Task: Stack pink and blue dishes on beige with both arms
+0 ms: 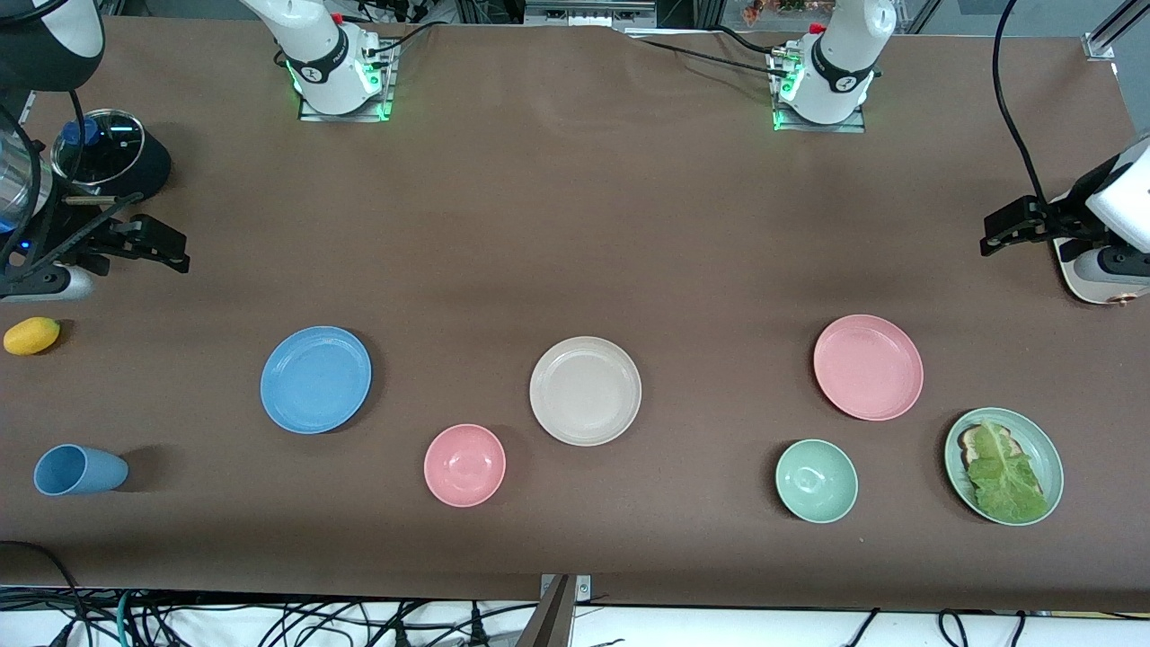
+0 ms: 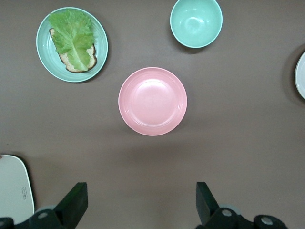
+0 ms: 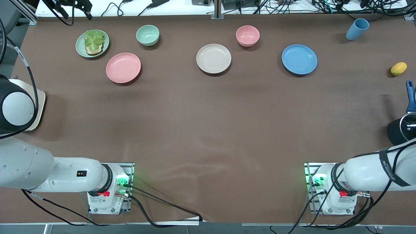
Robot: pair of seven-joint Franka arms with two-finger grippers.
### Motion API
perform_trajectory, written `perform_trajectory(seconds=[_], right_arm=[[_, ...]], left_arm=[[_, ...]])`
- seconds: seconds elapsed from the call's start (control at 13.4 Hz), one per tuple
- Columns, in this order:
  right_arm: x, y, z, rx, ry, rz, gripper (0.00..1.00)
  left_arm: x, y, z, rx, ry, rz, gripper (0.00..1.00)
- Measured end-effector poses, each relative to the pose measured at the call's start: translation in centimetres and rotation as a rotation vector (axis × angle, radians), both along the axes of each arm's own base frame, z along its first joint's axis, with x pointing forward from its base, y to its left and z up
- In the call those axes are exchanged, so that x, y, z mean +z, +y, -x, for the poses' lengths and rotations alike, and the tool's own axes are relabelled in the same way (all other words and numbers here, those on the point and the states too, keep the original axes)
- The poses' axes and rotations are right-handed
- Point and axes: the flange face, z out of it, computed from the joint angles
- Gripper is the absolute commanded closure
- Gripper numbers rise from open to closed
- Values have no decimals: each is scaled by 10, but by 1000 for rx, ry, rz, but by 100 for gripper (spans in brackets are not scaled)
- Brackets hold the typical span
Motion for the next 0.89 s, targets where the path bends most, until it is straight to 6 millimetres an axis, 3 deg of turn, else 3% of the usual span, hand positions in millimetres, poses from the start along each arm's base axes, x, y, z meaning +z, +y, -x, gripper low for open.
perform_trajectory(seconds=[0.89], right_arm=[[-3, 3, -1, -17, 4, 0, 0]], left_arm=[[-1, -1, -1, -2, 2, 0, 0]])
